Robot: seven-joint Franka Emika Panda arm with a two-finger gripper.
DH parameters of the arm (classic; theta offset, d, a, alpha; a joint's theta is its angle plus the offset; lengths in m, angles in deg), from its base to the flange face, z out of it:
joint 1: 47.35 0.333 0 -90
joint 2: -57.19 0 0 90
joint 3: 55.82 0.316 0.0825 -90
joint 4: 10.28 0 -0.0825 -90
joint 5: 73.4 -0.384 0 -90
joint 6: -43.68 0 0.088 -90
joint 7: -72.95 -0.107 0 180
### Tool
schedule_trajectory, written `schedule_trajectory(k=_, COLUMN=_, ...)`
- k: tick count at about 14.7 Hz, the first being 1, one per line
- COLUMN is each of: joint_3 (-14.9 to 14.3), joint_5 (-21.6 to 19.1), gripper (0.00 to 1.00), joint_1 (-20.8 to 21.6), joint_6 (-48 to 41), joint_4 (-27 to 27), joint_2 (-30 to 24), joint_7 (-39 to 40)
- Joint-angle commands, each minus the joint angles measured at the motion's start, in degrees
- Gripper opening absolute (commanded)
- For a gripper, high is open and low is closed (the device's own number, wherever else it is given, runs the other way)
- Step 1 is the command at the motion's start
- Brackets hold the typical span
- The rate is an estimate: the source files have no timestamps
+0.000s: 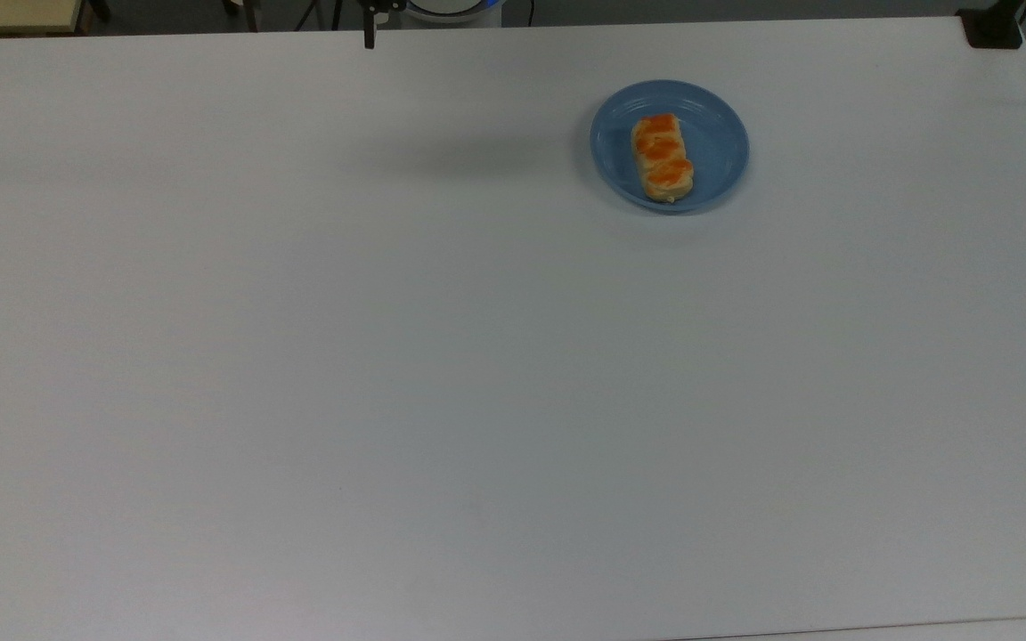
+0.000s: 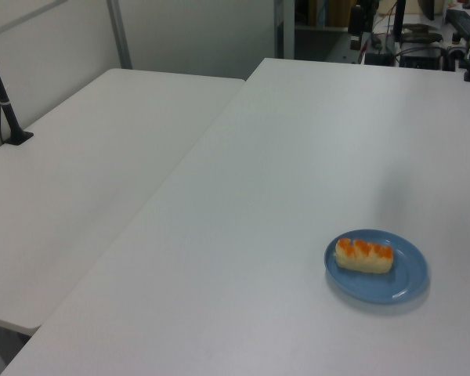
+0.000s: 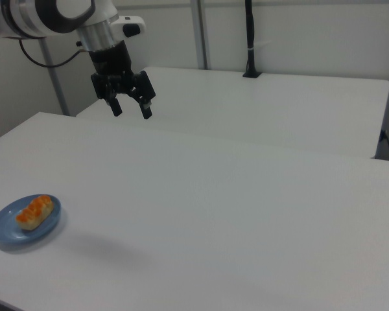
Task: Put the bread on the table
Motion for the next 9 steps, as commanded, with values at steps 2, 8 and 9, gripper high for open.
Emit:
schedule_trajectory(k=2, joint_3=-0.5, joint_5=-1.0, gripper=1.0, joint_1=0.4, joint_6=1.0, joint_4=0.8, joint_2=-0.6, joint_7=0.6)
schedule_trajectory(k=8, joint_3=-0.2, joint_5=-1.0, gripper=1.0, joint_1=0.8, joint_6=0.5, joint_4=0.3, joint_2=-0.6, joint_7=-1.8)
schedule_trajectory(k=9, joint_3=-0.2, joint_5=-1.0, gripper=1.0, joint_1=0.8, joint_6=0.5, joint_4=0.2, joint_2=-0.6, joint_7=-1.9)
